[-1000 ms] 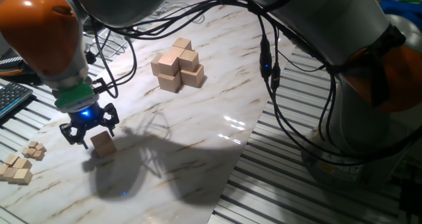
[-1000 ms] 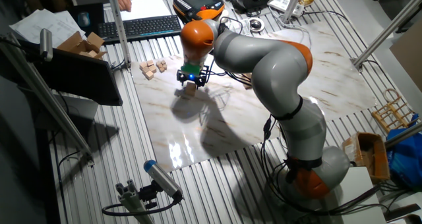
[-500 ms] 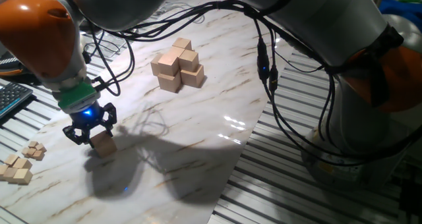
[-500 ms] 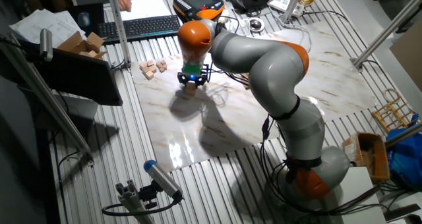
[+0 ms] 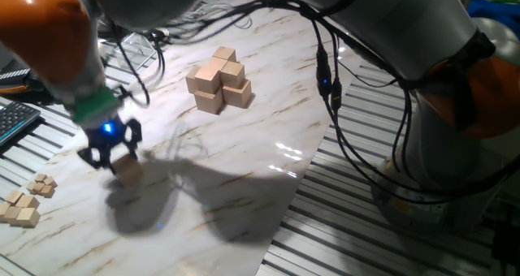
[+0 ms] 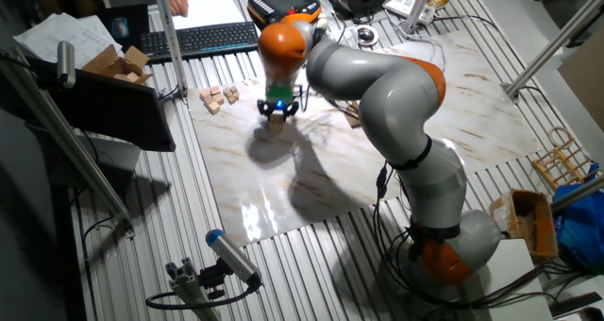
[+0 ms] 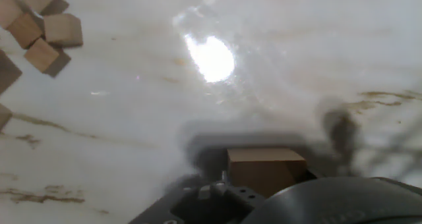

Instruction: Stack the blocks into a cross shape

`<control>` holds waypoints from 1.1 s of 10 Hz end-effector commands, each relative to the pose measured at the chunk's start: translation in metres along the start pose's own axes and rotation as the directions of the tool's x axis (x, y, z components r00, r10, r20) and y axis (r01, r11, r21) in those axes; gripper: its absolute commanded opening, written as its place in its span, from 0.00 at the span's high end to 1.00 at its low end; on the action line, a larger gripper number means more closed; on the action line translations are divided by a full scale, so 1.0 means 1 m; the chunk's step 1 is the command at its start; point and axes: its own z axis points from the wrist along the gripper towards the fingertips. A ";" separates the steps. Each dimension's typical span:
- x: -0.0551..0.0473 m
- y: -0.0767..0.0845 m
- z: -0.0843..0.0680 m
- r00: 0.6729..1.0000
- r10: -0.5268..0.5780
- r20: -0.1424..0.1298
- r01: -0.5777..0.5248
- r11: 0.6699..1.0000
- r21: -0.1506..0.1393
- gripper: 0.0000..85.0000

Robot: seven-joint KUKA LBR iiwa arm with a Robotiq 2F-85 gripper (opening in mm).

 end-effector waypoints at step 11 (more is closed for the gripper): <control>-0.046 -0.126 -0.053 0.983 -0.178 -0.040 0.178 0.984 -0.004 1.00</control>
